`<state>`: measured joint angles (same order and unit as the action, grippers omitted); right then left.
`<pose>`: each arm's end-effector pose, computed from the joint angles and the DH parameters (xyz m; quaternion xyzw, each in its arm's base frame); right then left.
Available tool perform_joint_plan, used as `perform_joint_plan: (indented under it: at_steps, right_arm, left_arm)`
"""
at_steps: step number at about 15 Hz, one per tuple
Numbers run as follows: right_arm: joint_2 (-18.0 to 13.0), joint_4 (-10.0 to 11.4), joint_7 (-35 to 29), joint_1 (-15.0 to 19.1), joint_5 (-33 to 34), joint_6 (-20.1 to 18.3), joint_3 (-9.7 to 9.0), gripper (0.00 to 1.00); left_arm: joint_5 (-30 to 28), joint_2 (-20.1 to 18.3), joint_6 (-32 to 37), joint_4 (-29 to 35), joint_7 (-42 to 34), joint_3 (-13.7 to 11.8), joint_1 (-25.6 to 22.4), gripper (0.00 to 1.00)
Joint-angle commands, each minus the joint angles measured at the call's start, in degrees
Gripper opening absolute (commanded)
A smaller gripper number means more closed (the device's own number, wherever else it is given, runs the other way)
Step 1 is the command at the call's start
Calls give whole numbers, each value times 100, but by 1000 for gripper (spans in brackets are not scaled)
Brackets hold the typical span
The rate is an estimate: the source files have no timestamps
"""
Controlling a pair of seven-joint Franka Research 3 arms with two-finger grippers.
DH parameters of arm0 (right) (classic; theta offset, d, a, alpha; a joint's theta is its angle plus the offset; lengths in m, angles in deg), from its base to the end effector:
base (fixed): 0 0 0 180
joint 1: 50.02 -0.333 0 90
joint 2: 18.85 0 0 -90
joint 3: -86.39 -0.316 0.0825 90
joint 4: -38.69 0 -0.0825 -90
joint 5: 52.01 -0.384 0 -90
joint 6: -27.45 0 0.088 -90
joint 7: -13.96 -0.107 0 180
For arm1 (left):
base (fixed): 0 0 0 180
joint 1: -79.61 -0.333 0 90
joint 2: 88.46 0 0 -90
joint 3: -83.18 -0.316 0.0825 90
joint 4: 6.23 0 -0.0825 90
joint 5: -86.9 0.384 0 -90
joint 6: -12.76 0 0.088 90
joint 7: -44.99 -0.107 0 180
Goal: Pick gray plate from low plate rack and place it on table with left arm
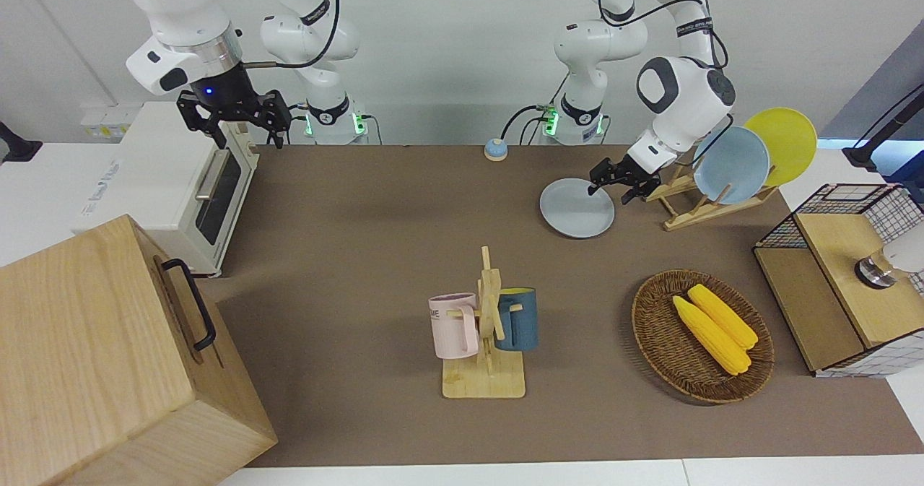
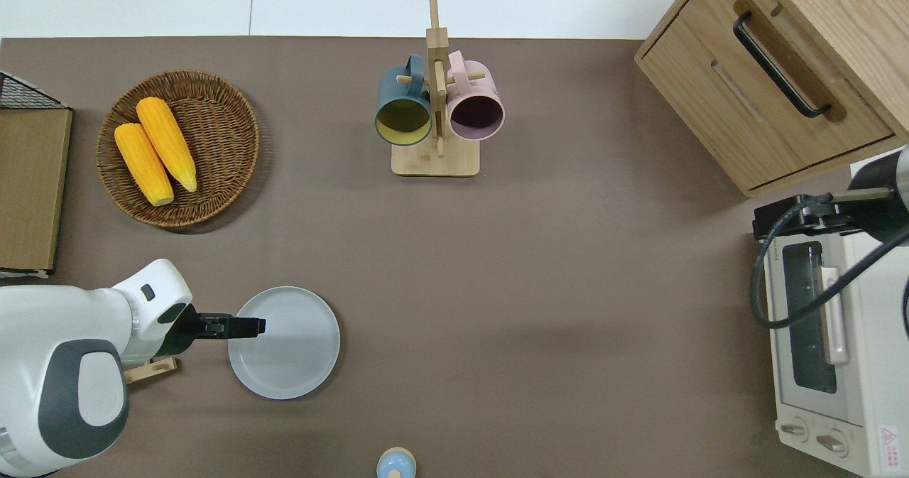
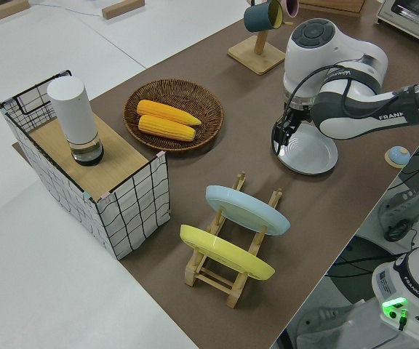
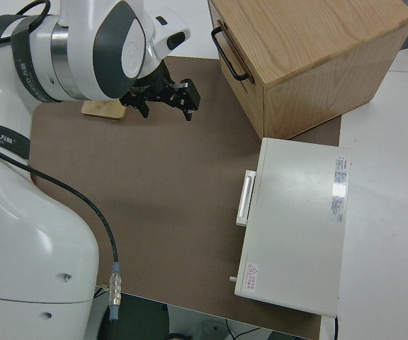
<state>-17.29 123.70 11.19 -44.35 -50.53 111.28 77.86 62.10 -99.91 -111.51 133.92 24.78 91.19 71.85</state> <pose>0.5517 0.0233 0.6411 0.9997 -0.0003 -0.0232 0.0120 0.4512 -0.0181 0.3714 0.9855 -0.0460 -0.0086 0.1630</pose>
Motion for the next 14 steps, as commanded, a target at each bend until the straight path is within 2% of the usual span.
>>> perform_joint_plan:
  at_steps: [1, 5, 10, 14]
  right_arm:
    - [11, -29, -22, 13, -24, -34, -17, 983]
    - [11, -29, -22, 13, -24, -34, -17, 983]
    - [11, -29, -22, 13, -24, -34, -17, 983]
    - [11, -29, -22, 13, -24, -34, -17, 983]
  left_arm:
    - [185, -111, -27, -145, 341, 15, 81, 998]
    - [756, -314, 454, -469, 772, 77, 81, 998]
    - [1003, -323, 1737, -1471, 1105, 77, 2, 998]
    - [1399, -323, 2336, -2087, 1581, 86, 46, 998]
